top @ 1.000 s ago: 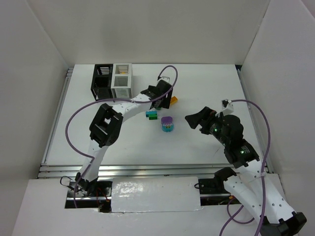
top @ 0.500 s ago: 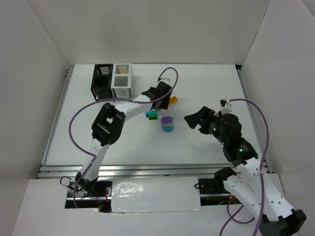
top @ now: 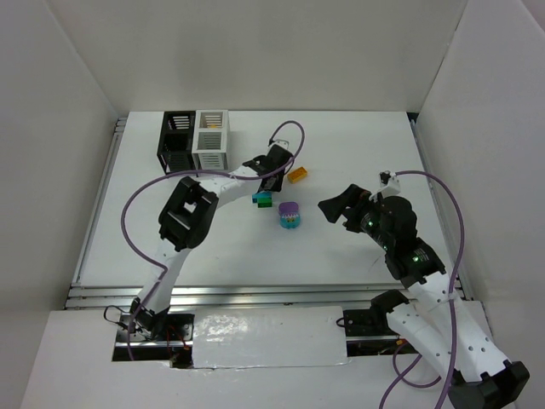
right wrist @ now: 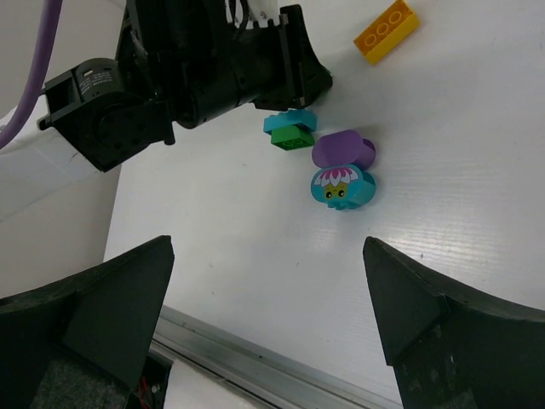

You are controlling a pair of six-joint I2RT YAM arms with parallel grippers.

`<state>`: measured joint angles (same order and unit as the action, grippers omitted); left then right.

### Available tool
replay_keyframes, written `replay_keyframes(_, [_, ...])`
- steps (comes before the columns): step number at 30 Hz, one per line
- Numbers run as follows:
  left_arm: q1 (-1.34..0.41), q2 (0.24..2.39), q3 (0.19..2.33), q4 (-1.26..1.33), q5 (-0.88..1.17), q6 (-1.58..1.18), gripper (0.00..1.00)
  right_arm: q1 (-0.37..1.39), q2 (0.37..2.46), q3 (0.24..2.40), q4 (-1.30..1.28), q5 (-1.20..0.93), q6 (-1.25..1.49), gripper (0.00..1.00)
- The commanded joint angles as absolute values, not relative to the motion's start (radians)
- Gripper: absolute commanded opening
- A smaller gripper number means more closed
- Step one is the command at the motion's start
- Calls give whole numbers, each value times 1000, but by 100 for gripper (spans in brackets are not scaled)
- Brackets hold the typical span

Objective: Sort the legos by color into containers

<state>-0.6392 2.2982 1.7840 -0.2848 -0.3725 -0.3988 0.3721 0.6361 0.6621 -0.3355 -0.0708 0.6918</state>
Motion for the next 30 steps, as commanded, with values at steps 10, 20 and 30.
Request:
replay_keyframes(10, [-417, 1870, 1614, -71, -564, -385, 0, 368, 650, 654, -265, -126, 663, 100])
replay_keyframes(20, [-261, 2008, 1805, -172, -497, -388, 4, 368, 690, 652, -276, -166, 624, 100])
replay_keyframes(30, [-258, 1999, 1720, -149, -471, -428, 18, 368, 713, 646, -264, -187, 629, 100])
